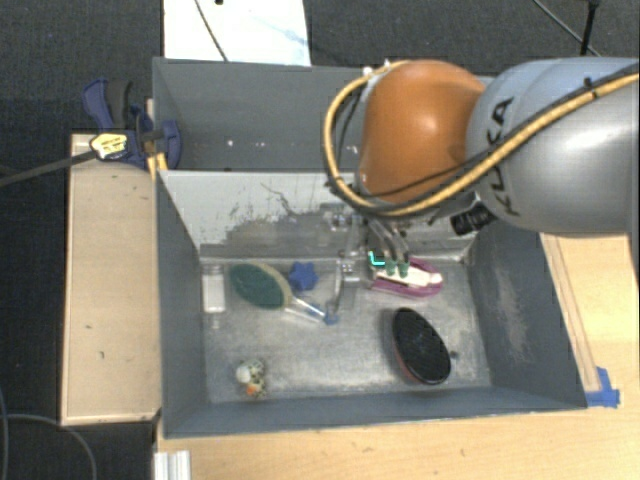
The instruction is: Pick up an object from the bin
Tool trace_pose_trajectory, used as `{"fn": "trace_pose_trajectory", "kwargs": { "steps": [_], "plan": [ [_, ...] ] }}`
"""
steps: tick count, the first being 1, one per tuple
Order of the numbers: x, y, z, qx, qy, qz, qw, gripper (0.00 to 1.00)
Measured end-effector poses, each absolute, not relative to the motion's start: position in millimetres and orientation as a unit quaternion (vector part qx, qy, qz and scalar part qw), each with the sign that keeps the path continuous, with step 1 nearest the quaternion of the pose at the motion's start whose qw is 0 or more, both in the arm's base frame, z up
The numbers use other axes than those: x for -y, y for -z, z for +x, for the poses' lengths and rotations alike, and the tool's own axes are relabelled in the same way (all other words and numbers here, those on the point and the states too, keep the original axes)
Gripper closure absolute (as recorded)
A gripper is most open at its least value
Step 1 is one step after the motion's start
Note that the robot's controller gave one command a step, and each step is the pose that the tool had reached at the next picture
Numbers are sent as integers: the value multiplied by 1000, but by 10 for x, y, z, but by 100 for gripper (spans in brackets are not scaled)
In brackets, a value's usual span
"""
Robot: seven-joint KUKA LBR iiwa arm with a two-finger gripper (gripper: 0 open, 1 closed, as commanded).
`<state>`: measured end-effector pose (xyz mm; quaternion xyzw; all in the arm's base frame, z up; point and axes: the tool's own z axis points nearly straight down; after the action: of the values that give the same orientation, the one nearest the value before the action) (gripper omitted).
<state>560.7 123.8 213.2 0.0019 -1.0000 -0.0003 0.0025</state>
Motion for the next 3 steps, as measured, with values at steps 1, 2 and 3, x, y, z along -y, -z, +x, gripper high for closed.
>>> {"fn": "trace_pose_trajectory", "kwargs": {
  "steps": [1, 2, 3],
  "plan": [
    [-1178, -726, 5854, 1000, 3, 14, -11, 0],
    [-1174, -781, 5874, 1000, 3, 11, -13, 100],
    [-1444, -1759, 5632, 1000, 2, -2, -5, 100]
  ]
}}
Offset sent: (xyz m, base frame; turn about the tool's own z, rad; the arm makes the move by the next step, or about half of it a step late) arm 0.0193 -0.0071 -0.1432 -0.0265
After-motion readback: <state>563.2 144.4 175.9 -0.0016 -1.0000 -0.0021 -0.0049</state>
